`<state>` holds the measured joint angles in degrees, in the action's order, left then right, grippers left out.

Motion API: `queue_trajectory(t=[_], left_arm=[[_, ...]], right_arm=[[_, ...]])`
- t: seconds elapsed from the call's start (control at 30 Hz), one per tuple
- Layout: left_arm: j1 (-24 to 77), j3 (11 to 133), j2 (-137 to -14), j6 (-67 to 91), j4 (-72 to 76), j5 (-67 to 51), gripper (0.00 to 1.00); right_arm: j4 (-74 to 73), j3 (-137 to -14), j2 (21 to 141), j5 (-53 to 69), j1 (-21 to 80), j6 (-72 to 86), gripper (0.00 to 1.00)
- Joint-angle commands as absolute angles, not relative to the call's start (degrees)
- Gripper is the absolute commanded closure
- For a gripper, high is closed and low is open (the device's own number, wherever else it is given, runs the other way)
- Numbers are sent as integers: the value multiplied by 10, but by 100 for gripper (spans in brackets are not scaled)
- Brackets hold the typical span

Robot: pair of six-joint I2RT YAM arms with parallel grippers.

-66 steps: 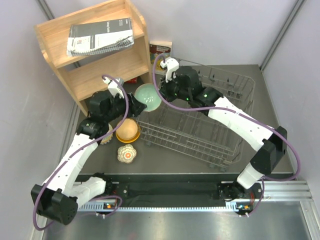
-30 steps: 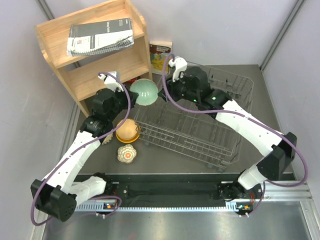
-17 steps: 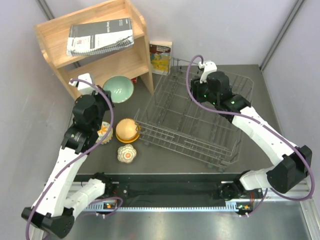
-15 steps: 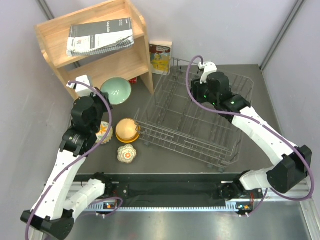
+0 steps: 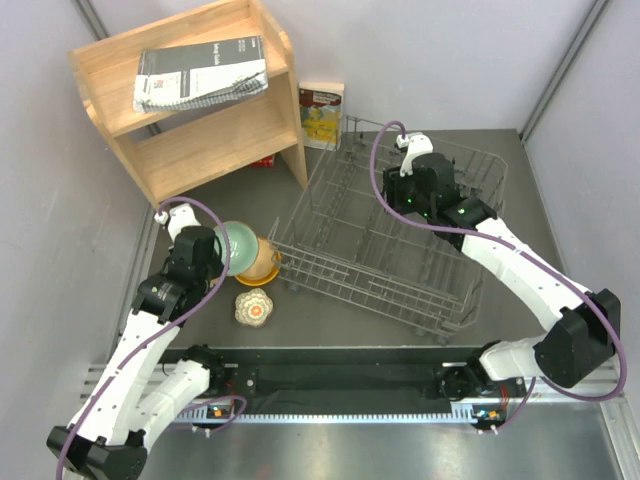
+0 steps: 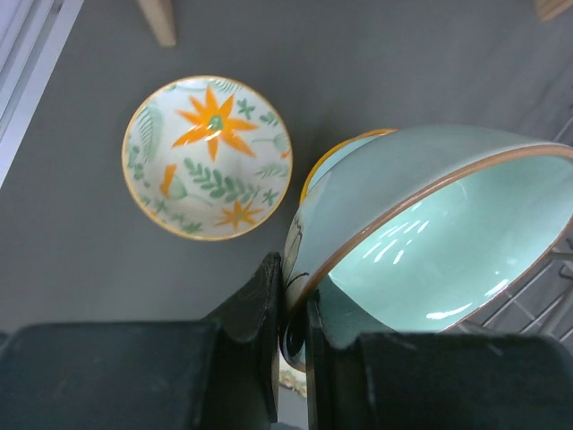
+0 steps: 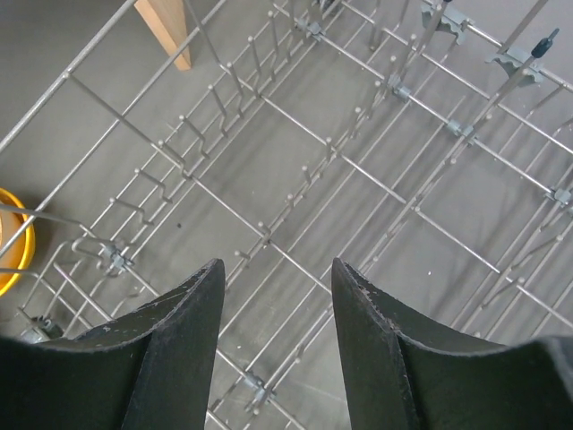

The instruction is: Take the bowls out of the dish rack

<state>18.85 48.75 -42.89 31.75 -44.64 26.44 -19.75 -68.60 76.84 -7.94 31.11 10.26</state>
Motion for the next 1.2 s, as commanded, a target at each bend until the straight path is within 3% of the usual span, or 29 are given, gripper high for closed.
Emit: queue_trajectory(t=[0.0,0.17,0.37,0.7,1.17], left_arm=[[189,505,-412,352,-454,293,100],[189,478,-396,368,-429,297,100],[167,468,-443,394,-469,380,100],[-89,457,-499,294,-367,232,100],[-118,446,-554,278,-318,113,100]], right_arm=[[-170,-683,744,-88,314,110,49],[-167,-672,744,-84,313,110,49],[-162,-657,736,-87,312,106,49],[-157,-643,737,-86,310,104,49],[-152,-638,744,-82,306,107,49]])
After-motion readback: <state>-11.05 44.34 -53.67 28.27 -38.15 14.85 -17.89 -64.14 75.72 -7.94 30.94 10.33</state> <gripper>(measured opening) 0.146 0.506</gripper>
